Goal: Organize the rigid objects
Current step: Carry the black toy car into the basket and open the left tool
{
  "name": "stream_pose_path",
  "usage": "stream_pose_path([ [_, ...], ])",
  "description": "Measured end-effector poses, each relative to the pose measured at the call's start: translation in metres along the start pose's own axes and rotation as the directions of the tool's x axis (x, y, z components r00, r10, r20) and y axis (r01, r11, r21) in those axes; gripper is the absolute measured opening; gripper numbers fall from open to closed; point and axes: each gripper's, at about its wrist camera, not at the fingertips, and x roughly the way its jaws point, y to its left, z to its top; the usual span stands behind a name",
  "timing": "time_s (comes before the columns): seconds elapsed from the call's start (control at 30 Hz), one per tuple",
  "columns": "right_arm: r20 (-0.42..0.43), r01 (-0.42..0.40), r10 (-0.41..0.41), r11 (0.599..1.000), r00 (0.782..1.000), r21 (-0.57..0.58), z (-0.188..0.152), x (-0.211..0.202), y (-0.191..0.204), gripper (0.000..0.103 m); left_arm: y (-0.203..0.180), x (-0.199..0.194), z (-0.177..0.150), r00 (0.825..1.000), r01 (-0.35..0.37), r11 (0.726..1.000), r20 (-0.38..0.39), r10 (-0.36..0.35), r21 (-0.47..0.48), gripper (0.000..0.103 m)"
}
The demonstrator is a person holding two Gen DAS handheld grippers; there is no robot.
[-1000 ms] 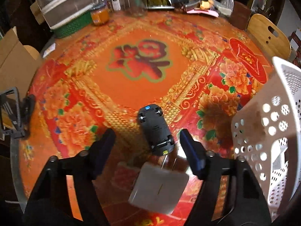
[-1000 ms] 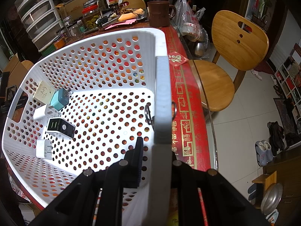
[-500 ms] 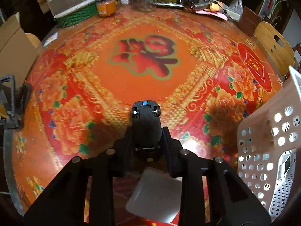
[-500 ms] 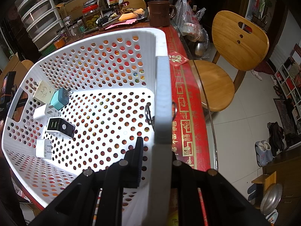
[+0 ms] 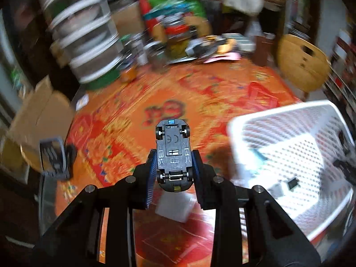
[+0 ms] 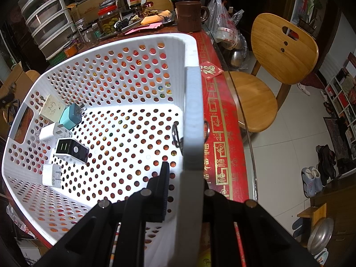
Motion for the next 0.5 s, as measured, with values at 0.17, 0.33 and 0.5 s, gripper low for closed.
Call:
stream_pose_path([
  [0.17, 0.000, 0.000, 0.000, 1.000, 1.000, 0.000, 0.000, 0.000, 0.000, 0.013, -0.077, -0.021, 0.006, 1.000, -0.010, 0.983, 0.011, 0.008, 0.181, 0.028],
  [0.33, 0.000, 0.000, 0.000, 1.000, 1.000, 0.000, 0.000, 0.000, 0.000, 0.013, -0.150, -0.009, 0.004, 0.998, -0.052, 0.943, -0.020, 0.062, 0.330, 0.028],
  [0.5, 0.000, 0.001, -0.001, 1.000, 1.000, 0.000, 0.000, 0.000, 0.000, 0.013, -0.190, 0.011, 0.006, 0.993, -0.075, 0.916, -0.051, 0.104, 0.393, 0.028],
])
